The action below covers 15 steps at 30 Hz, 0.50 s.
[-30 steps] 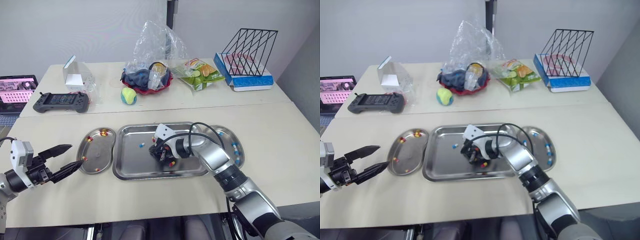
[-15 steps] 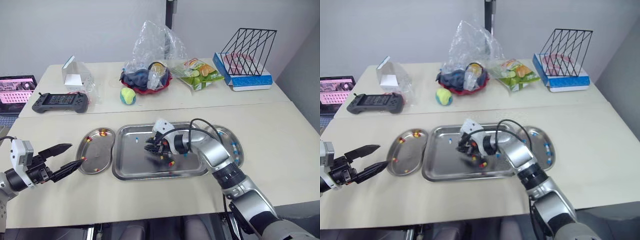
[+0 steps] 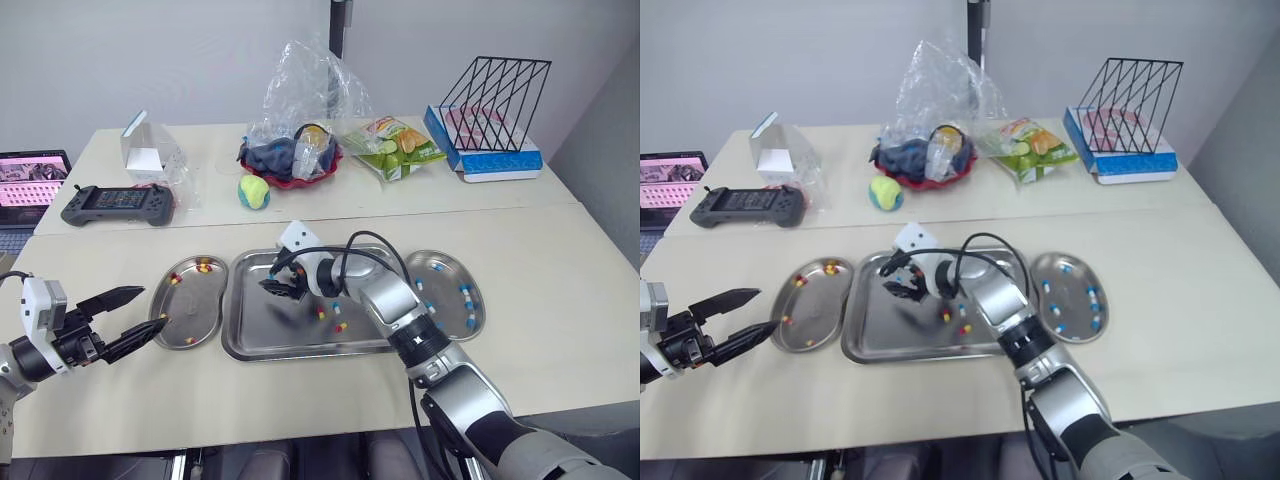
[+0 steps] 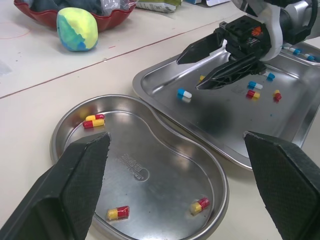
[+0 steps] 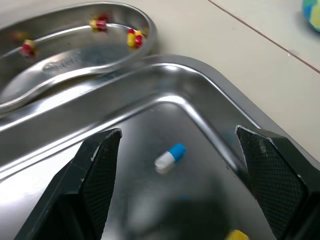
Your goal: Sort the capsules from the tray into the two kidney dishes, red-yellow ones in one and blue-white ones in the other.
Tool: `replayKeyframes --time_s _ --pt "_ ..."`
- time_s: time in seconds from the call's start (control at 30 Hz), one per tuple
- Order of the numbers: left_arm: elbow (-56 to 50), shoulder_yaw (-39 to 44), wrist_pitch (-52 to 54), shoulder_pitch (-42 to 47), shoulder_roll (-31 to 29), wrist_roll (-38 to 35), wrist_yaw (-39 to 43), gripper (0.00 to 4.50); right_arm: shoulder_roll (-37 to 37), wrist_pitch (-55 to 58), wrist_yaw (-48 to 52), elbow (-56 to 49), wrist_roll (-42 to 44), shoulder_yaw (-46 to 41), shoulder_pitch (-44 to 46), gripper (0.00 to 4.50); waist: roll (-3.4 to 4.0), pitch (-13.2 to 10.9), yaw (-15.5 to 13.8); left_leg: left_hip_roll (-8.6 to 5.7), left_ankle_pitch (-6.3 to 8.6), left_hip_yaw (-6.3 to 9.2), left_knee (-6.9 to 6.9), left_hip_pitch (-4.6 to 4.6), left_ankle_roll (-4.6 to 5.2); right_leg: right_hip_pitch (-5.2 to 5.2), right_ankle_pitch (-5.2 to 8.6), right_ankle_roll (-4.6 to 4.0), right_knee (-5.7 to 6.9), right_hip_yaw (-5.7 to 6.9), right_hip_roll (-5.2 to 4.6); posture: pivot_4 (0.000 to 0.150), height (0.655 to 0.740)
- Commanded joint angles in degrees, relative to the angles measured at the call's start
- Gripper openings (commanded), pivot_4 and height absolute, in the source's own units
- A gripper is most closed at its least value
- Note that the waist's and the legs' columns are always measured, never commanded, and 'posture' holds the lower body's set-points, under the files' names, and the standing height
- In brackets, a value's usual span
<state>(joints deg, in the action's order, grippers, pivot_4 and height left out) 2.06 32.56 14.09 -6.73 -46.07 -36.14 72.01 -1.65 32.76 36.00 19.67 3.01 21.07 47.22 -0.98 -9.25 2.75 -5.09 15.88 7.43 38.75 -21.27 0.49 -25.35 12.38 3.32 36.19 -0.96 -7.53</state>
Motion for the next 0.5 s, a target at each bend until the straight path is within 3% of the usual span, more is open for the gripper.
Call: replayKeyframes --time_s 0.03,0.5 --pt "-0.8 1.1 -0.1 0.4 -1.4 -0.7 0.1 4.5 2.8 -1.9 -1.2 0.4 -0.3 0.0 0.5 3.84 0.0 0.0 0.1 0.02 0.01 -0.01 0.0 0.0 -0.02 -0.02 0.0 -0.01 0.0 0.0 0.02 0.15 0.74" --pt "-0.8 1.4 0.2 0.3 -1.7 -1.0 0.2 4.5 6.0 -1.8 -3.0 4.0 -2.9 1.4 -0.6 3.84 -0.03 0.0 1.3 0.0 0.14 -0.1 0.0 -0.01 -0.18 -0.78 -0.14 -0.24 0.6 -0.02 0.07 0.15 0.74"
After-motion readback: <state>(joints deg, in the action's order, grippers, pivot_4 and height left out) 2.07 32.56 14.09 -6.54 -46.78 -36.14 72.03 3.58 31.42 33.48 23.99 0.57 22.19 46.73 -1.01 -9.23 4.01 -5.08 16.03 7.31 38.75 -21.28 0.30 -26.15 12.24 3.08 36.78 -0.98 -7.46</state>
